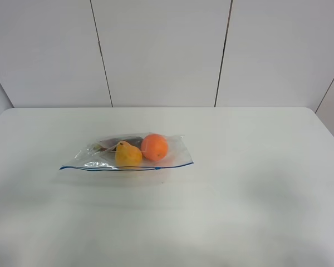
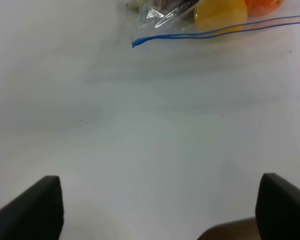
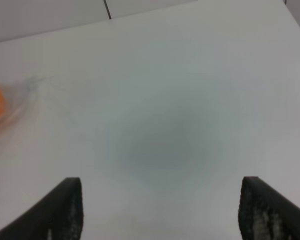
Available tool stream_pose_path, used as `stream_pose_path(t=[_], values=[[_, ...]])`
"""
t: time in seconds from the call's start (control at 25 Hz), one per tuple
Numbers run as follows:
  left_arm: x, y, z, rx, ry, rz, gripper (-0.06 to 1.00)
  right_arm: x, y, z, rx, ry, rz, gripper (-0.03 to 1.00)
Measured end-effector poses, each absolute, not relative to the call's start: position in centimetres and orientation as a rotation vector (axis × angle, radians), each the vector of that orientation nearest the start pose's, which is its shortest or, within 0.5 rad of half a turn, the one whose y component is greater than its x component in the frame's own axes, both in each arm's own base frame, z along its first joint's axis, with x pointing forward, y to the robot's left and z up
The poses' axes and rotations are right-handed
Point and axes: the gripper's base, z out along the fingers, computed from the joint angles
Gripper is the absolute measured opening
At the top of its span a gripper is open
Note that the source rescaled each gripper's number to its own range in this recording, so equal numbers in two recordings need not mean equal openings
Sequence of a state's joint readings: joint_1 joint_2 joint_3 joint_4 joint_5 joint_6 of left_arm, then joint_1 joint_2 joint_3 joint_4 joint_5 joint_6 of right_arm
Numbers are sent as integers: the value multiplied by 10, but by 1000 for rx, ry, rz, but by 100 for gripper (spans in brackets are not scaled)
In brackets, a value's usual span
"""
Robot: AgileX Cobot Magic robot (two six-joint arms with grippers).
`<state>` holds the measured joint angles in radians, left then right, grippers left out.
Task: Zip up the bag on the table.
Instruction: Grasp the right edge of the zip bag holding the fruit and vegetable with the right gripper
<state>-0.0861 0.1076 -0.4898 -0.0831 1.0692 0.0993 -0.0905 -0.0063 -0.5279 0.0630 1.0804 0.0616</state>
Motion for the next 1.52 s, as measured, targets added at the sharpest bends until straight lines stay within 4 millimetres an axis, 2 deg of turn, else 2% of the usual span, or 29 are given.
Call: stream_pose_path(t=[1.0, 1.12, 1.32, 1.52], values=[[11, -8, 274, 199, 2160, -94, 100, -6, 9, 287, 147, 1987, 103, 90], [11, -8, 274, 199, 2160, -94, 100, 8, 11, 291, 143, 2027, 155, 90], [11, -8, 274, 199, 2160, -94, 100, 46, 13, 297, 138, 2078, 231, 90], [11, -8, 274, 199, 2160, -94, 100, 84, 16, 294, 139, 2157, 340, 90]])
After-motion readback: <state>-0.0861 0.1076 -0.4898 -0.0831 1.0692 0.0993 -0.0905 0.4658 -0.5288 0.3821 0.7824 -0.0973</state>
